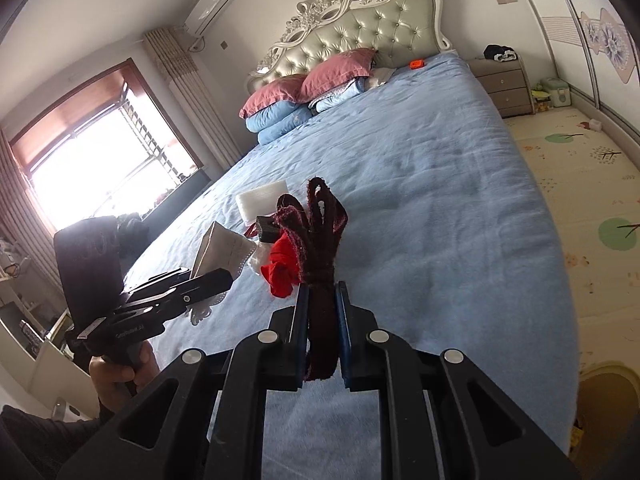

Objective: Collect trash
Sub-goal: 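Carry the cloth and strap over the yellow bin and open both grippers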

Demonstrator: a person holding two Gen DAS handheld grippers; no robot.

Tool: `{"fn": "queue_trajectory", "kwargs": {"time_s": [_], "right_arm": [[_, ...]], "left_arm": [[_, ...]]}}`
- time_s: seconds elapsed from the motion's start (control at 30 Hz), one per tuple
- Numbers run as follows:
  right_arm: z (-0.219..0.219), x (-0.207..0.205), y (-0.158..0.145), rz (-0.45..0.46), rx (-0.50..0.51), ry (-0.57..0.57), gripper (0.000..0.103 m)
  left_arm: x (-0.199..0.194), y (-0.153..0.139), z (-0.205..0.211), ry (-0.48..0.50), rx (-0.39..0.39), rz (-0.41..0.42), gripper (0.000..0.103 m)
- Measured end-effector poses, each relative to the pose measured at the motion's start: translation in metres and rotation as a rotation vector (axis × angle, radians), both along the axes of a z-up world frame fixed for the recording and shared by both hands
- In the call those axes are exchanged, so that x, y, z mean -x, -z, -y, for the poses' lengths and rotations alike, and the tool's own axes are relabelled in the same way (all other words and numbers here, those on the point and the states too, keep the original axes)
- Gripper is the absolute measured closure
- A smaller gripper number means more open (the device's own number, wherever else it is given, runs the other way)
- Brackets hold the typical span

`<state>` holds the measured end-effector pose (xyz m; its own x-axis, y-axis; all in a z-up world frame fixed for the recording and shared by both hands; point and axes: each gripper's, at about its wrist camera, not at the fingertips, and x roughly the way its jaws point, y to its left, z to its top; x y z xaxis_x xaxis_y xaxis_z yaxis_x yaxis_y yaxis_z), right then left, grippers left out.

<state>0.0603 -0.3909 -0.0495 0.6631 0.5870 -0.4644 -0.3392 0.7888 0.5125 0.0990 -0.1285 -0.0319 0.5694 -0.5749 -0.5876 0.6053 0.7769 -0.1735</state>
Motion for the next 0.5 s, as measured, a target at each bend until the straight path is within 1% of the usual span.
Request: {"fn": "queue_trajectory", "kwargs": {"time_s": [0.1, 0.23, 0.33, 0.5], "right_arm": [[0.021, 0.019, 0.001, -0.002, 0.003, 0.030, 0.090], [0.055, 0.048, 0.006, -0.008, 0.037, 0.109, 0.090], [0.086, 0.071, 0.013, -0.020, 0.032, 0.179, 0.090], [0.137, 0.110, 0.028, -0.043, 0.037, 0.305, 0.090]], "left_arm": [[0.008, 0.005, 0.037, 0.078, -0.004, -0.021, 0.074], [0.021, 0.014, 0.091, 0.185, -0.015, -0.045, 0.074], [0.030, 0.020, 0.131, 0.258, -0.023, -0.062, 0.074], [0.047, 0.037, 0.196, 0.382, -0.035, -0.120, 0.074]]}}
